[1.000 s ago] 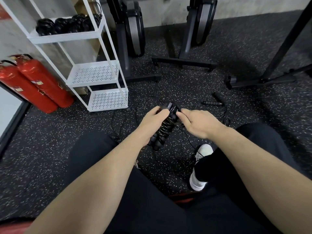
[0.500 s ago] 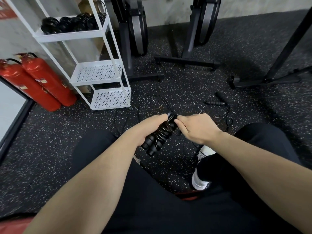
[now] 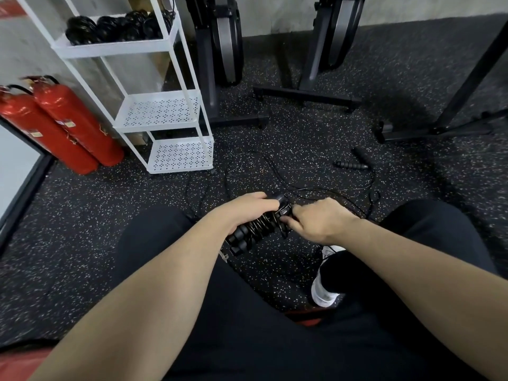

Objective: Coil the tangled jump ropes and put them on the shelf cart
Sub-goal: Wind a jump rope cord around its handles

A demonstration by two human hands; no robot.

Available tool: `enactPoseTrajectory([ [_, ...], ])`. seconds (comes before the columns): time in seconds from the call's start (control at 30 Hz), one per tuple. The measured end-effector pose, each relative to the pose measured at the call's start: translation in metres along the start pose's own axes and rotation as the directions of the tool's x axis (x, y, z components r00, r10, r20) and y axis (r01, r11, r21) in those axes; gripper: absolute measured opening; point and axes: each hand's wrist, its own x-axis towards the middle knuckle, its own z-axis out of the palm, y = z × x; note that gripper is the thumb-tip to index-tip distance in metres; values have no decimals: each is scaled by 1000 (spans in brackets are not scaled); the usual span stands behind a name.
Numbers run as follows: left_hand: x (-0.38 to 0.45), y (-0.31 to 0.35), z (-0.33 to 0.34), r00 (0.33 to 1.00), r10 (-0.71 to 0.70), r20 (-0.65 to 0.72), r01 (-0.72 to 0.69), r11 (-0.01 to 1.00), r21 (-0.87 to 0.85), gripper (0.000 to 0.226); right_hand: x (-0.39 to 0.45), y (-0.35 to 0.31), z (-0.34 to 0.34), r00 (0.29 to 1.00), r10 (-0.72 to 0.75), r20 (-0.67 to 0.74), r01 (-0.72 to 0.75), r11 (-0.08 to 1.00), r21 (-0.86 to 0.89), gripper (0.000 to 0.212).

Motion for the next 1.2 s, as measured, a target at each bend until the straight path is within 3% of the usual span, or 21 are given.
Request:
enactPoseTrajectory([
  [0.07,2,0,2,1000,-2,-22,3,999,35,54,-1,-1,-2,1000,5,21,-5,1000,-8,54],
  [0.2,3,0,4,998,47,-47,-41,991,125,22,-3,-5,-2,999,26,46,-25,1000,-3,51],
  [0.33,3,5,6,996,49,-72,-36,984,174,25,-3,-9,2,997,68,-18,-68,998,12,43],
  [0.43,3,6,3,999,9,-48,-4,995,100,37,-3,-13,0,992,107,-63,-106,994,24,34],
  [0.6,2,4,-1,997,-50,58,56,991,-118,26,-1,-16,-5,976,174,-134,-169,985,48,36],
  [0.7,3,0,0,994,-74,76,86,982,-169,40,0,-17,-5,980,155,-125,-147,987,71,32],
  [0.93,4,0,-1,995,-53,85,61,994,-89,26,-3,-19,-2,989,133,-71,-130,990,51,37],
  [1.2,2,7,0,997,-12,70,23,988,-156,18,-4,-20,-4,965,137,-226,-143,990,-13,35],
])
